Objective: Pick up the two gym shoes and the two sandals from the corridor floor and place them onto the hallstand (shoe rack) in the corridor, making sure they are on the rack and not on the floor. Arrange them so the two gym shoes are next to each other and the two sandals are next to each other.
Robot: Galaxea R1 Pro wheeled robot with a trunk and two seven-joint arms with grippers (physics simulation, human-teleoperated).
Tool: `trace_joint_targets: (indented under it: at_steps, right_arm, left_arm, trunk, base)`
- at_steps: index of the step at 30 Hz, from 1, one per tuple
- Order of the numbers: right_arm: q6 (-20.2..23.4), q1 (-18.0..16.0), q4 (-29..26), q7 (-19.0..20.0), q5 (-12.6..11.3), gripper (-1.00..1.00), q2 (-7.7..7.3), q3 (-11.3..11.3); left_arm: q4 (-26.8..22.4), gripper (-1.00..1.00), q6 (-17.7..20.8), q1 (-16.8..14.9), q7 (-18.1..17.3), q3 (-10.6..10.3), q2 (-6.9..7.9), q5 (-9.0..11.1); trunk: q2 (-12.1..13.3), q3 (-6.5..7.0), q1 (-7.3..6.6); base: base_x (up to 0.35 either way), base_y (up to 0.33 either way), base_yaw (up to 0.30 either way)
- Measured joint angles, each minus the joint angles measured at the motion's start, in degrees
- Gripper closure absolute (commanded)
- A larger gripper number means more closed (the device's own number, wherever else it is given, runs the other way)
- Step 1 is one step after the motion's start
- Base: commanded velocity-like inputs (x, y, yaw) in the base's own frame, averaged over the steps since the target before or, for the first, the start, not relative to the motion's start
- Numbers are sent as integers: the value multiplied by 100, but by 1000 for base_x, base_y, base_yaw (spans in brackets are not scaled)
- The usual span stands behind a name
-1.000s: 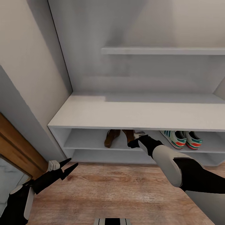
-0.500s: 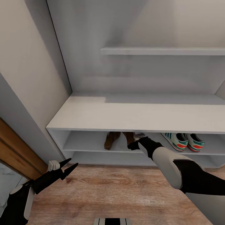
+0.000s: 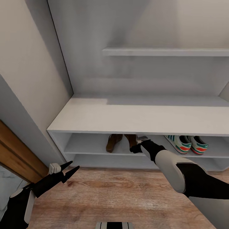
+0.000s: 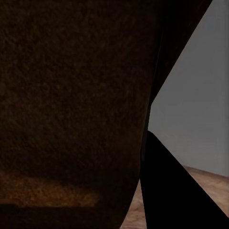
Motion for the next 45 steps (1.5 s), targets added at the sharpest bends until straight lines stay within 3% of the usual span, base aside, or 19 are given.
trace_joint_targets:
  at_steps: [45]
  right_arm:
    - [0,0,4,0,7,100,9,0]
  left_arm:
    - [0,-100,0,0,0,-3,0,0]
  trunk:
    - [0,0,0]
  base:
    - [20,11,0]
